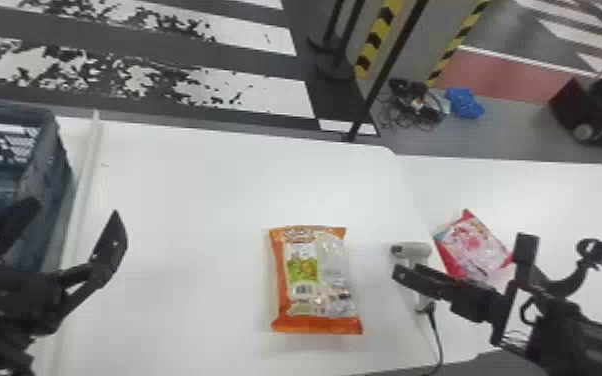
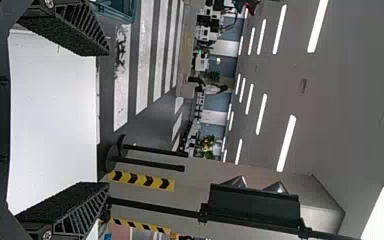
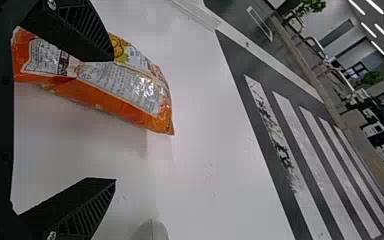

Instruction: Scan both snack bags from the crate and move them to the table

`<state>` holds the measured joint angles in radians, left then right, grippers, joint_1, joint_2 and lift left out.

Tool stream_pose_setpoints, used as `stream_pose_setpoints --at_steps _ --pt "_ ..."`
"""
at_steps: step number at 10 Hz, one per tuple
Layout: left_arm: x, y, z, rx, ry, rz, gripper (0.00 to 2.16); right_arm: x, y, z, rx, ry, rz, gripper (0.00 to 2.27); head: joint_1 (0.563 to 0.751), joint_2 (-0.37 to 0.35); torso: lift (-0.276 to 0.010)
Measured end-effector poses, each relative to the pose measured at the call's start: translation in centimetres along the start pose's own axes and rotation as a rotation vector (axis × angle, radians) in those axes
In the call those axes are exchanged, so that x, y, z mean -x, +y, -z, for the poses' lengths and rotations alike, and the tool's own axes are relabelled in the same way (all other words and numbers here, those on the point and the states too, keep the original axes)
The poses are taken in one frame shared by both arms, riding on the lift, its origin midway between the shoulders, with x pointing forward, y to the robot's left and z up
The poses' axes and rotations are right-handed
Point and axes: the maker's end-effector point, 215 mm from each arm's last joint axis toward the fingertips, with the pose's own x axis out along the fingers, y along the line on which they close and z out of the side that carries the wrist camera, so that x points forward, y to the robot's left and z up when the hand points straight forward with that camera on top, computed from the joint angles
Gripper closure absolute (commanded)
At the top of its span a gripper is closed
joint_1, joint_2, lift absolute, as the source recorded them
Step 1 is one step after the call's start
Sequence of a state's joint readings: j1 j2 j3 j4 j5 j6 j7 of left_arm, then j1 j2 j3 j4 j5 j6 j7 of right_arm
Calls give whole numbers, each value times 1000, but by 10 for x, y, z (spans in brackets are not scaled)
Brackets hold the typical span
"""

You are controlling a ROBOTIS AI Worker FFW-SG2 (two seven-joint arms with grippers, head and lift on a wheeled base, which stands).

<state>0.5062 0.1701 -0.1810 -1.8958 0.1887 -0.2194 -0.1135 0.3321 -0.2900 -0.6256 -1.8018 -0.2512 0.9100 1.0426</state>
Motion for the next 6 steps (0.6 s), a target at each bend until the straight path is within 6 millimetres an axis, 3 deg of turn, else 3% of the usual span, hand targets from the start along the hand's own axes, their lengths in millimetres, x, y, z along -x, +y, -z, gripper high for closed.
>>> stream_pose_setpoints --at_steps 4,6 --pt "2 3 12 4 20 -7 60 -60 31 55 -22 189 -131 63 695 -295 -87" --pt "2 3 12 4 18 -8 60 -79 48 72 -18 244 -176 63 695 -260 -87"
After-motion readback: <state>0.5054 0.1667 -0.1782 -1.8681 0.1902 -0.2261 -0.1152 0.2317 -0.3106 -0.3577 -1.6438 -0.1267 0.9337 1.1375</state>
